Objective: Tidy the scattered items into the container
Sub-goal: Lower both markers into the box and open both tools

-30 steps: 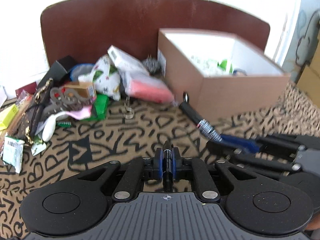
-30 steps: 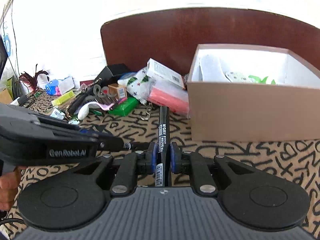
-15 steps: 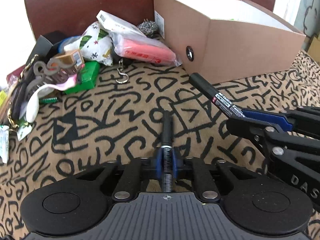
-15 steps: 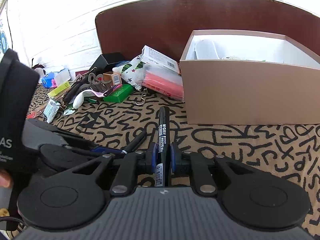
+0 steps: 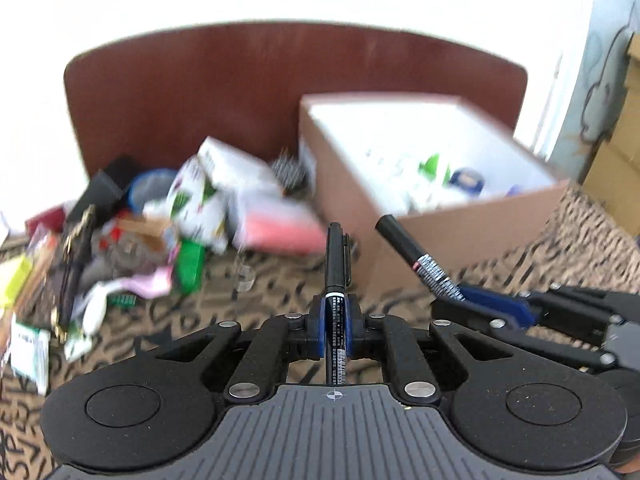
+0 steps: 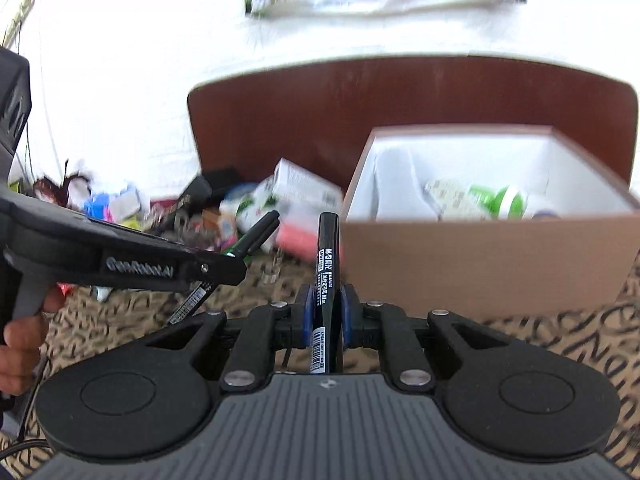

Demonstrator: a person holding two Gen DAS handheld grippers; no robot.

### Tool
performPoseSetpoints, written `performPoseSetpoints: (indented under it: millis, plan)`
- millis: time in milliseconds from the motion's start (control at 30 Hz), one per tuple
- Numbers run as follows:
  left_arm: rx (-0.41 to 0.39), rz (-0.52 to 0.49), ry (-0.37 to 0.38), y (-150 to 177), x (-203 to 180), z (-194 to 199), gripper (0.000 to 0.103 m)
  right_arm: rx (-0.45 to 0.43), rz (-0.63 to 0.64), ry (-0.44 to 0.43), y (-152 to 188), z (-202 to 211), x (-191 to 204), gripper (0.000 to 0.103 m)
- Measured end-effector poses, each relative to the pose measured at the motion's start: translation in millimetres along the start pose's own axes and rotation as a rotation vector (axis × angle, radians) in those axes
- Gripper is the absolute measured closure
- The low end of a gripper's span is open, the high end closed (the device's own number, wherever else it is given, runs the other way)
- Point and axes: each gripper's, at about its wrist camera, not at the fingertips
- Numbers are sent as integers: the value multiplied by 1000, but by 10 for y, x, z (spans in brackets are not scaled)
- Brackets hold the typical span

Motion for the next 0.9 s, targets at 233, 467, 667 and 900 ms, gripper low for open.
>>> performPoseSetpoints:
  millis: [233, 467, 667, 900]
  plan:
    - [-63, 0, 83, -521, -282, 63, 99, -92, 16, 63, -383, 65, -243, 87]
    - [-69, 20, 148, -993, -563, -228, 99, -131, 21, 131, -715, -55, -588, 87]
    - [-58, 25, 180, -1320, -798, -605, 98, -113, -22, 174, -952, -180, -1004, 87]
    - [-8, 33, 208, -1559, -991, -1191, 98, -71, -19, 246, -1065, -515, -1363, 86]
Point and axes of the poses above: each gripper's, at about its wrist camera, not at the fingertips, and z roughly against the way its jaws point, x to its left, y to its underside, and after that the axes turned 5 degrees about y, right-handed
